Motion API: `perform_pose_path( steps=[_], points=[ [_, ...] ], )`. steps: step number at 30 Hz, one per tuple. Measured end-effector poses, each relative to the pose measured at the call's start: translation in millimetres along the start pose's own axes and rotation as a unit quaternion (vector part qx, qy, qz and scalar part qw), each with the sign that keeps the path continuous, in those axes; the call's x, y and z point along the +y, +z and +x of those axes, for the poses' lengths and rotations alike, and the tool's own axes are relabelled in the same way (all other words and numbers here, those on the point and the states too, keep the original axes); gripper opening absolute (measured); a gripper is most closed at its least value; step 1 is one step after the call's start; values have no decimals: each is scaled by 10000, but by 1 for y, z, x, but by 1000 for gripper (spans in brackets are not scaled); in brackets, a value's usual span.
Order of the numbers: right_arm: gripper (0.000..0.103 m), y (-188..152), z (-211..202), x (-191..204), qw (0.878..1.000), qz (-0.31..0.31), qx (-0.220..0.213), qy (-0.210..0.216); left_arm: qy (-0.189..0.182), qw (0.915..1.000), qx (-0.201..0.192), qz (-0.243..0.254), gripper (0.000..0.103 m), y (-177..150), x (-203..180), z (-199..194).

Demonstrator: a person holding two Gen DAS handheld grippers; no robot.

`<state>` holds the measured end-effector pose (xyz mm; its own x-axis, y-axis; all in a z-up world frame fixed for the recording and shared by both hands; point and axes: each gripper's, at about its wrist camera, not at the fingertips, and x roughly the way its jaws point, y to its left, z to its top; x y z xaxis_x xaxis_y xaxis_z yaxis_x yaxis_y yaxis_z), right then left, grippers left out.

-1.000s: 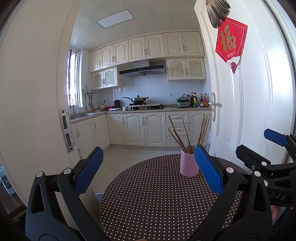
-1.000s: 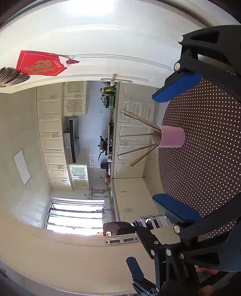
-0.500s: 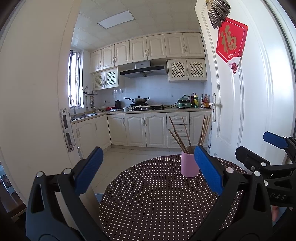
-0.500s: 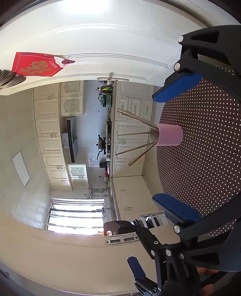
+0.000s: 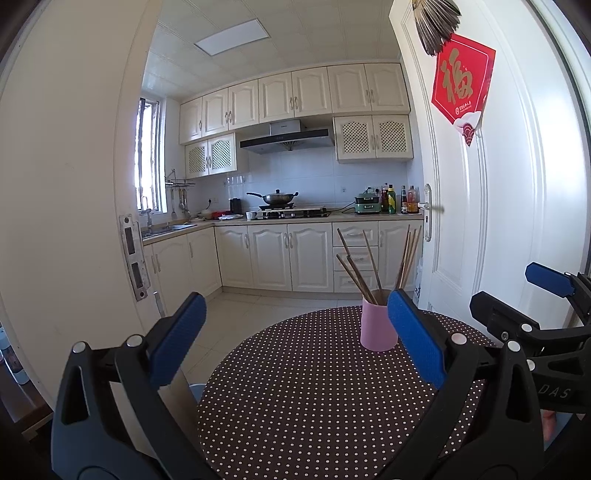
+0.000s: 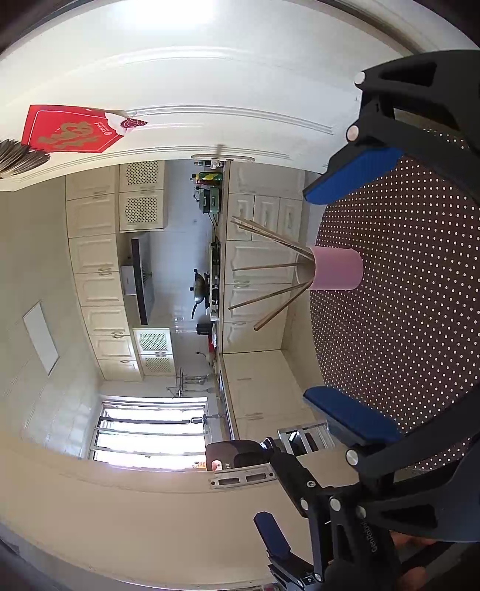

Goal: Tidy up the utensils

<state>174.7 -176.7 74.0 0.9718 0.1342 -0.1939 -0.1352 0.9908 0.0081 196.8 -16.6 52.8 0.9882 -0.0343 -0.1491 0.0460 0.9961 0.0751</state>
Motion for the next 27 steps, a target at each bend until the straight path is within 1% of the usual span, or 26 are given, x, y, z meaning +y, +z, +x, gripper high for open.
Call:
perform_pose_path(
  steps=[27],
  points=[
    [95,-2,1,2,10000,4,40,11,48,10000,36,21,97,-2,2,5]
  ],
)
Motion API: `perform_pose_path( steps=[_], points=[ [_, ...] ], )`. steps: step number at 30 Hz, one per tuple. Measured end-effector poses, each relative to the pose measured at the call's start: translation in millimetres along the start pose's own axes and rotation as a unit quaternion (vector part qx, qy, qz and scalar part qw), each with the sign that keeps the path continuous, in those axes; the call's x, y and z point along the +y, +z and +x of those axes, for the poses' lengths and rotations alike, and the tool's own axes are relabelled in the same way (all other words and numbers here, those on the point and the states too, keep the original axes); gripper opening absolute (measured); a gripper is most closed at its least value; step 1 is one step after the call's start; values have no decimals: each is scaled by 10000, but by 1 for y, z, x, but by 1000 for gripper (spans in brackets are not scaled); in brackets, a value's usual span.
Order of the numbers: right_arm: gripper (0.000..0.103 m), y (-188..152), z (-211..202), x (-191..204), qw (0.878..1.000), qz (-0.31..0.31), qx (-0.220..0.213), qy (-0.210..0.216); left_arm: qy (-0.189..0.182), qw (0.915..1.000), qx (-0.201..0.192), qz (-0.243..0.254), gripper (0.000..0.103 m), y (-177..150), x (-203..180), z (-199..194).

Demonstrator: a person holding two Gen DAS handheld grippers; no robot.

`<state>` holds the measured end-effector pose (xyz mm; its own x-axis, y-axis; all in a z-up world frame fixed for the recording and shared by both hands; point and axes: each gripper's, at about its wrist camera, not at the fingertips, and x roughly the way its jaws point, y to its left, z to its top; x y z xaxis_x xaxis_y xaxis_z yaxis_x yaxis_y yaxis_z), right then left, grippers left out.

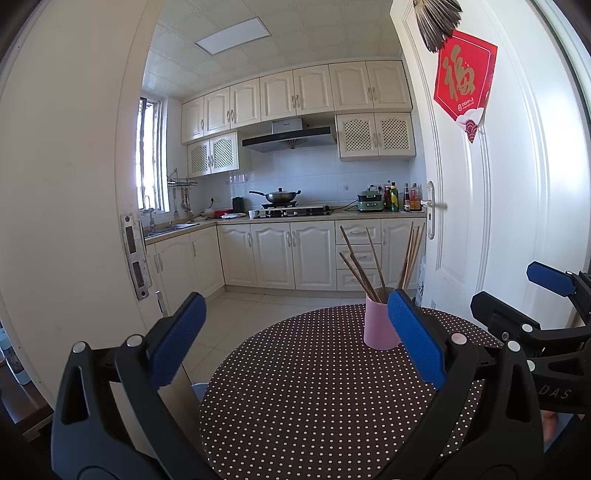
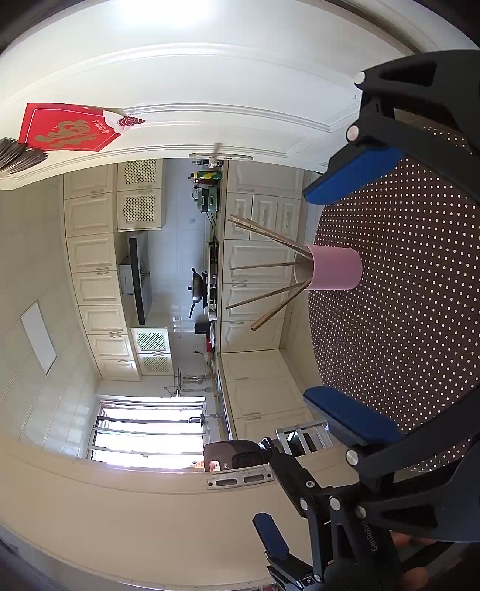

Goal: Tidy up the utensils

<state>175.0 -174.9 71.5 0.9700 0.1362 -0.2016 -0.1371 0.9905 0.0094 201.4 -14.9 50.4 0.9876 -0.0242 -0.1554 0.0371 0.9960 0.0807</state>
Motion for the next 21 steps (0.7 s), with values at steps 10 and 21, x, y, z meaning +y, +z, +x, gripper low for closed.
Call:
perform_pose_path(
  steps=[10,21],
  points=[
    [95,-2,5,-3,10000,41,55,27,-28,10000,88,4,97,-2,-1,8],
    [95,-8,24,-11,9997,49,260,7,-140,9987,468,-104,97,-11,-3,30]
  ],
)
